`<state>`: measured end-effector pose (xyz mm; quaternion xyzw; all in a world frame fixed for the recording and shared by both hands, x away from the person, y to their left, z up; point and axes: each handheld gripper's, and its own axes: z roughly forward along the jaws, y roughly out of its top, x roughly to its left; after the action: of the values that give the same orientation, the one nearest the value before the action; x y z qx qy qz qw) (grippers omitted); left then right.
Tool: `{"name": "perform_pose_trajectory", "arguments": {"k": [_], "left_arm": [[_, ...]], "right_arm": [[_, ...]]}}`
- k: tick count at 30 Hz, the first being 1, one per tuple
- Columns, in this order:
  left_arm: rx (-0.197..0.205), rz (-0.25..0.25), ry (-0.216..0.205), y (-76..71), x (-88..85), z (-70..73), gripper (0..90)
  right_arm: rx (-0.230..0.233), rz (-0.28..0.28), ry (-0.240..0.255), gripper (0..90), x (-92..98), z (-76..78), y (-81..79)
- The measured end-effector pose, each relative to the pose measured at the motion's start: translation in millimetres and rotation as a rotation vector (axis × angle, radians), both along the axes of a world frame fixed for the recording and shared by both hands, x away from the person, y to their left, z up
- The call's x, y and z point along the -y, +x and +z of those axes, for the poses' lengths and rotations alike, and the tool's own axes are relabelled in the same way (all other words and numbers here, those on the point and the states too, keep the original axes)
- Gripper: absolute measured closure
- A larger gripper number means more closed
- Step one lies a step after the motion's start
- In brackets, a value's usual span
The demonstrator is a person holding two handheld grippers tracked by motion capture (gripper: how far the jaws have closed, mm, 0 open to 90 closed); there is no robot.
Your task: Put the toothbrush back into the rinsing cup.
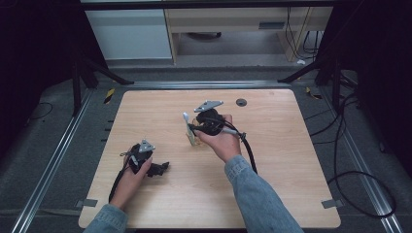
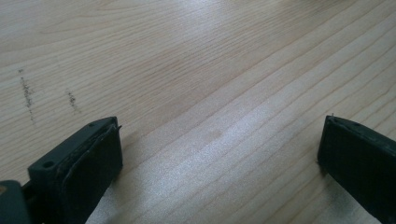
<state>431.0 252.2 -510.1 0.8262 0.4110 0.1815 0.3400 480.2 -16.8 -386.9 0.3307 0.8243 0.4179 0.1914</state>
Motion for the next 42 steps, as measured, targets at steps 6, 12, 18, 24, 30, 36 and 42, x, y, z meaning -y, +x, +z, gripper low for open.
{"name": "perform_pose_trajectory", "arguments": {"k": [6,12,18,24,30,36,42], "left_arm": [[0.0,0.0,0.0,0.0,0.0,0.0,0.0],[0.0,0.001,0.001,0.0,0.0,0.1,0.0],[-0.001,0.0,0.002,0.0,0.0,0.1,0.0],[0.0,0.0,0.002,0.0,0.0,0.1,0.0],[0.0,0.0,0.0,0.0,0.0,0.0,0.0],[0.0,0.0,0.0,0.0,0.0,0.0,0.0],[0.0,0.0,0.0,0.0,0.0,0.1,0.0]], "right_arm": [[-0.001,-0.005,-0.006,48.2,4.7,1.6,-0.8],[-0.002,-0.016,-0.007,43.9,12.1,3.1,-1.7],[-0.011,-0.028,-0.009,40.8,19.8,3.6,-3.3],[-0.011,-0.044,-0.003,35.5,28.3,4.4,-4.4],[-0.015,-0.075,-0.003,25.1,38.3,4.9,-5.5],[-0.014,-0.111,-0.009,14.7,49.5,4.7,-6.3],[-0.013,-0.145,-0.014,7.1,63.6,5.1,-6.1]]}}
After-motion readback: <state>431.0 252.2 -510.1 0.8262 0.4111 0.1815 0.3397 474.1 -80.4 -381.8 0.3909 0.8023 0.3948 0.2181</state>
